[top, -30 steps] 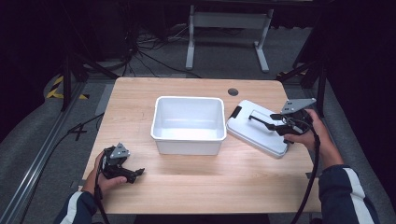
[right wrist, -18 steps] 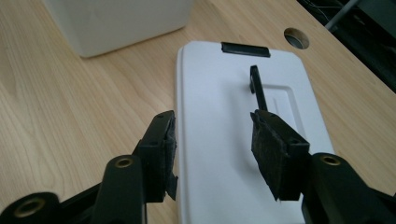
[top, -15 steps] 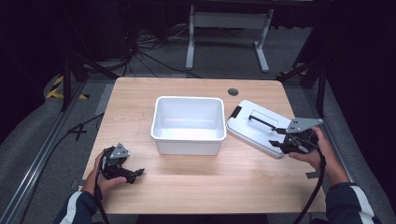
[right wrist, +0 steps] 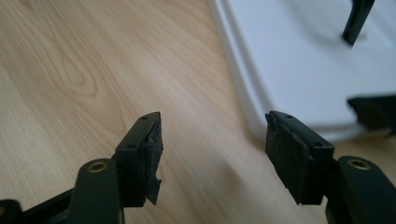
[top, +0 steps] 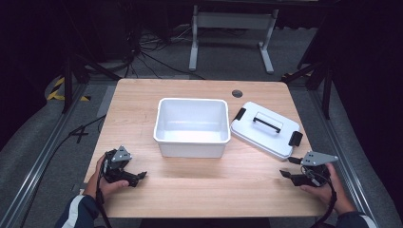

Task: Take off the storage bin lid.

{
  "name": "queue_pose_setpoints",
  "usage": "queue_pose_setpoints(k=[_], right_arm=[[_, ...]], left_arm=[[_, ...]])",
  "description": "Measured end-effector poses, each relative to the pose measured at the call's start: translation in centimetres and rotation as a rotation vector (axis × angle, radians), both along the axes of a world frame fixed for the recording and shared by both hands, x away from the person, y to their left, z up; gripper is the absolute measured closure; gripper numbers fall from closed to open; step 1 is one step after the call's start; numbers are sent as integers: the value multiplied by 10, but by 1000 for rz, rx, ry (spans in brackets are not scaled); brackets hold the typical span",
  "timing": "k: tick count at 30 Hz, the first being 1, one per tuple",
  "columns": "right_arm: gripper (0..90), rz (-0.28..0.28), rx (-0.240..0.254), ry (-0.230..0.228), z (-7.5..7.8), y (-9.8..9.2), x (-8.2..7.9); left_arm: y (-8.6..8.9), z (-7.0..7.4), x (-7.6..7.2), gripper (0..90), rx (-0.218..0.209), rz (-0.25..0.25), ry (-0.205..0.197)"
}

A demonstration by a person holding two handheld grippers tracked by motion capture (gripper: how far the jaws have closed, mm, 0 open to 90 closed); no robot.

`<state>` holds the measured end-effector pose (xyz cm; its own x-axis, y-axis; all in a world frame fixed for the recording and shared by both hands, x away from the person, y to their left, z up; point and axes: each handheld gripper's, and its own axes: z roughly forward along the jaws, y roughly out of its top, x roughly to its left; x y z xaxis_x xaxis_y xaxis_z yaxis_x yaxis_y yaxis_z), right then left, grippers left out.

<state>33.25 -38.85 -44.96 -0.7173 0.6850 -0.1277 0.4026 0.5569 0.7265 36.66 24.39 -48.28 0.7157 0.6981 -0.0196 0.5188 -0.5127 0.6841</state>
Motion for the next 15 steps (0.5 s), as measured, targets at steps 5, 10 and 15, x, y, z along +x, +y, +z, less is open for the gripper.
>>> queue_pose_setpoints(k=[5, 10, 15], right_arm=[[347, -44, 75, 41, -16, -16, -10], [269, -117, 86, 46, -17, -23, -11], [264, -113, 87, 45, -18, -23, -10]], left_arm=[[1, 0, 0, 6, 5, -8, -6], [1, 0, 0, 3, -1, -12, -1], [1, 0, 0, 3, -1, -12, -1]])
